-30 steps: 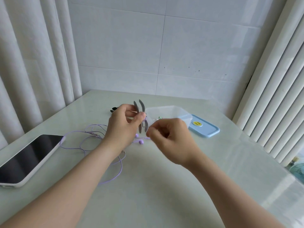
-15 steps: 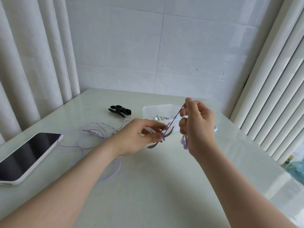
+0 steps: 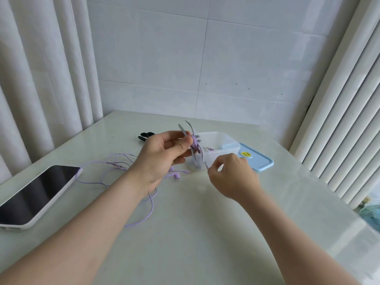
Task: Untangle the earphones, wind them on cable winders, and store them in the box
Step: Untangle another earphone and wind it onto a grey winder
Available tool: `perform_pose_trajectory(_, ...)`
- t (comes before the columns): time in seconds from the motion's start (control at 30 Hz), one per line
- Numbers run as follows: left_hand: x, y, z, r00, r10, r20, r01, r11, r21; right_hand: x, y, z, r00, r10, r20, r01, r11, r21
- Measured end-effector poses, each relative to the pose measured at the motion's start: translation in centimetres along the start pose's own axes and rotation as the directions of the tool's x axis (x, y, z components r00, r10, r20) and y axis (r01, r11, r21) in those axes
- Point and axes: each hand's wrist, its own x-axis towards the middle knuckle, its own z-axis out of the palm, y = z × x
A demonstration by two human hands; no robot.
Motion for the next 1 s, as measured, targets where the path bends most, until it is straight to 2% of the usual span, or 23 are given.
perform_pose_trajectory(0.1, 0.4, 0.0, -0.4, 0.985, 0.005, -0.173, 0.002, 0.999, 0.038, -0.8, -0.9, -0.1, 0.985, -0.154, 0.074, 0.151, 0.988, 0.043)
perform_pose_trajectory(0.2, 0.5, -0.3, -1.1, 0.969, 0.023, -0.246, 0.005, 0.994, 0.113, -1.4, -2.0, -0.4, 0.917, -0.393, 0.069, 0.381, 0.913, 0.148)
perform_pose_trajectory(0.3, 0.2, -0.7, -1.3, 0.969, 0.122, -0.214, -0.029, 0.918, 0.396, -2.0, -2.8, -1.2, 0.869, -0.493, -0.038, 0.48, 0.824, 0.299)
perform_pose_trajectory(0.37, 0.0, -0.9, -1.1, 0.977, 0.158, -0.141, -0.051, 0.821, 0.568, -2.1, -2.8, -1.8, 0.888, -0.44, -0.133, 0.452, 0.783, 0.427)
perform_pose_trajectory(0.43, 0.0, -0.9, -1.0, 0.986, 0.151, -0.065, -0.073, 0.757, 0.649, -1.8, -2.5, -2.1, 0.924, -0.328, -0.194, 0.379, 0.742, 0.552)
perform_pose_trajectory(0.57, -0.1, -1.0, -1.1, 0.99, 0.083, 0.11, -0.134, 0.771, 0.622, -0.9, -1.9, -2.4, 0.948, -0.14, -0.285, 0.305, 0.652, 0.695)
perform_pose_trajectory(0.7, -0.2, -0.9, -0.5, 0.967, 0.015, 0.256, -0.166, 0.798, 0.579, -0.2, -1.6, -1.9, 0.93, -0.094, -0.356, 0.306, 0.733, 0.608)
perform_pose_trajectory(0.8, -0.4, -1.0, -0.1, 0.944, -0.037, 0.328, -0.185, 0.763, 0.62, 0.4, -0.8, -1.1, 0.935, -0.067, -0.347, 0.253, 0.813, 0.524)
perform_pose_trajectory(0.83, -0.5, -1.1, 0.0, 0.935, -0.047, 0.352, -0.188, 0.775, 0.604, 0.5, -0.5, -1.0, 0.939, -0.06, -0.34, 0.233, 0.836, 0.496)
perform_pose_trajectory(0.9, -0.6, -1.0, 0.0, 0.93, -0.04, 0.364, -0.153, 0.861, 0.485, 1.0, 0.3, -0.9, 0.951, -0.017, -0.31, 0.181, 0.843, 0.507)
perform_pose_trajectory(1.0, -0.3, -0.5, -0.2, 0.967, 0.002, 0.253, -0.072, 0.961, 0.266, 1.1, 1.0, -1.1, 0.978, 0.035, -0.206, 0.096, 0.802, 0.59)
